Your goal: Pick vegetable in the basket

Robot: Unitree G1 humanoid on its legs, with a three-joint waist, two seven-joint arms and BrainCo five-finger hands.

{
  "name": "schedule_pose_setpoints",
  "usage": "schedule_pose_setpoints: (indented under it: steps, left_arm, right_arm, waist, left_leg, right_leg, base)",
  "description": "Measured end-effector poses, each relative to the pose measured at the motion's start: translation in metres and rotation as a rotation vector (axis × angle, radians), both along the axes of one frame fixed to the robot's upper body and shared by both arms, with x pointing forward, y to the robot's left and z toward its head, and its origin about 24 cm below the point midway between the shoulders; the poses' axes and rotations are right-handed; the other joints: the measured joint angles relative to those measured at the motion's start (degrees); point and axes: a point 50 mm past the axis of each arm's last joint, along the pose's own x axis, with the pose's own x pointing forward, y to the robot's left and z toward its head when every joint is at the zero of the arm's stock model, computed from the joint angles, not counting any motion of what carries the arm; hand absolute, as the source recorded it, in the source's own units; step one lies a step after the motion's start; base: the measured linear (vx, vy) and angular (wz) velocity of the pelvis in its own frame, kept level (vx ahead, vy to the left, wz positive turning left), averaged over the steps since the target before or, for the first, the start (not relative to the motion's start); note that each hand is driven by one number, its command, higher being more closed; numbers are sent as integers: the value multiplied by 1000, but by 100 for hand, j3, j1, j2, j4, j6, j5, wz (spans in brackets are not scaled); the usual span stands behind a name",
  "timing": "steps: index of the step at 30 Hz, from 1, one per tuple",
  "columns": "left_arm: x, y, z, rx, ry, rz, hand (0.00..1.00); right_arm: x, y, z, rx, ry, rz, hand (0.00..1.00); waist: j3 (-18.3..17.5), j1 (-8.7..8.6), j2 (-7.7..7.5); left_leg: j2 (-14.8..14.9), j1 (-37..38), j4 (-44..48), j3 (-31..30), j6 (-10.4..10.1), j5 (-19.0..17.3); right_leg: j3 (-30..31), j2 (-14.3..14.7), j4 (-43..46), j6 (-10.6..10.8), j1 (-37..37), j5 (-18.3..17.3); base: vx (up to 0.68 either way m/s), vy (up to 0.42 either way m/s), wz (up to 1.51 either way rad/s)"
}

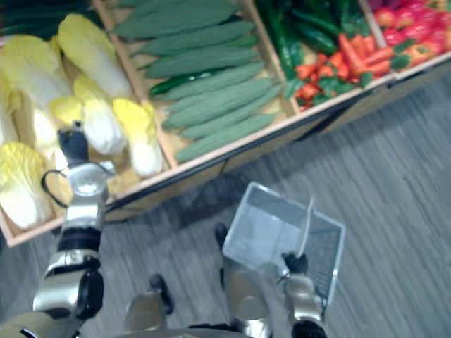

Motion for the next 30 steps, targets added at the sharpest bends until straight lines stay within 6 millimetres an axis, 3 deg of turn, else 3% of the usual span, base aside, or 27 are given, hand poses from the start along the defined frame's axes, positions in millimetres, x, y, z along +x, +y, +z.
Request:
schedule_pose_setpoints:
  steps: [3,8,12,14,15,17,18,19,22,23,24,25,26,27,28,29,30]
  left_arm:
    - [-3,-7,-4,57,25,-18,100]
    - [-24,-21,1,226,-15,-6,100]
    - [-41,-30,6,320,-61,-1,100]
    - [-49,-33,3,325,-61,4,100]
    - [-56,-37,2,310,-72,3,100]
    - [-67,-38,3,323,-86,-2,100]
    - [-79,-38,4,358,-97,8,100]
    - [-88,-40,4,379,-111,-1,100]
    - [-95,-54,2,442,-108,-69,100]
    - [-95,-60,-5,432,-84,-114,100]
    - [-95,-64,-10,430,-65,-141,100]
    - [-98,-73,-25,398,-7,-190,100]
    - [-102,-83,-36,376,32,-238,100]
    - [-104,-87,-41,377,45,-270,100]
    - [-105,-97,-52,381,79,-345,100]
    - [-103,-110,-61,359,105,-403,100]
    - [-103,-114,-63,356,112,-425,100]
  right_arm:
    - [-14,-4,-6,-4,42,-6,100]
    - [-45,-15,-17,-5,117,-67,100]
    - [-53,-13,-20,1,134,-77,100]
    - [-52,-12,-19,2,129,-77,100]
    - [-41,-15,-14,-16,100,-73,100]
    - [-30,-23,-7,-71,74,-57,100]
    - [-24,-22,-4,-107,76,13,100]
    - [-14,-15,0,-136,56,89,100]
    - [9,11,13,-160,-20,232,100]
    - [16,25,18,-145,-59,281,100]
    - [17,31,19,-135,-66,306,100]
    - [18,40,20,-131,-67,370,100]
    - [20,49,25,-147,-95,428,100]
    - [23,55,30,-149,-120,450,100]
    - [31,65,40,-151,-178,493,100]
    - [41,68,53,-163,-243,510,100]
    - [43,68,58,-166,-271,517,100]
  waist:
    - [-223,-116,15]
    - [-720,-101,233]
    - [-793,-71,212]
    - [-797,-54,225]
    - [-812,91,410]
    - [-877,132,298]
    - [-959,185,242]
    - [-1068,291,321]
    - [-1194,412,575]
    - [-1191,366,531]
    - [-1162,329,439]
    - [-1164,389,446]
    - [-1168,432,462]
    - [-1163,457,456]
    - [-1169,546,468]
    - [-1131,544,585]
    - [-1117,501,545]
  left_leg:
    - [-222,141,-244,-23,-9,-4]
    - [-549,483,-484,-133,5,3]
    - [-627,710,-455,85,149,-104]
    - [-588,772,-469,332,197,-109]
    - [-312,853,-600,827,231,-50]
    - [-402,1125,-565,1291,202,-83]
    - [-422,1277,-494,1633,100,-153]
    - [-331,1268,-452,1985,97,-154]
    - [-86,1285,-725,2748,194,-14]
    - [-16,1384,-535,2929,76,-6]
    - [-18,1409,-249,2957,66,-17]
    - [325,1291,634,2923,136,16]
    - [672,1023,1697,2524,479,53]
    - [694,859,2087,2216,579,-13]
    - [392,395,2458,1415,569,-232]
    - [128,-153,2524,588,452,-483]
    - [-25,-324,2520,302,319,-601]
  right_leg:
    - [-131,-197,-4,29,22,23]
    - [-206,-479,-6,65,286,46]
    - [-252,-513,162,107,292,76]
    - [-1093,-645,115,-660,261,-276]
    - [-2604,-875,604,-1030,63,-885]
    - [-4176,-1663,2139,-1203,-63,-1054]
    - [-4746,-1743,2192,-1005,94,-1087]
    - [-5078,-1492,1858,-1109,76,-1020]
    - [-5353,-881,1133,-1032,30,-1117]
    - [-5069,-1007,1850,-1114,-143,-1208]
    - [-4875,-985,1923,-1102,-143,-1363]
    - [-4405,-650,1683,-1062,-24,-1304]
    - [-4061,-316,1316,-1032,143,-1209]
    - [-3845,-152,1129,-996,215,-1189]
    - [-3632,53,667,-862,405,-1317]
    - [-3631,112,863,-680,390,-1565]
    - [-3442,3,1031,-893,405,-1361]
  base:
    - [-30,110,4]
    - [-51,96,2]
    - [-83,16,-22]
    - [-174,-46,-72]
    - [-190,-61,-132]
    - [-54,-36,-144]
    - [74,-2,-161]
    - [88,-27,-162]
    - [50,-104,-151]
    - [71,-141,-114]
    - [141,-220,-132]
    - [199,-273,-161]
    - [162,-266,-181]
    - [154,-194,-200]
    - [153,-82,-201]
    - [199,-59,-185]
    - [227,-12,-165]
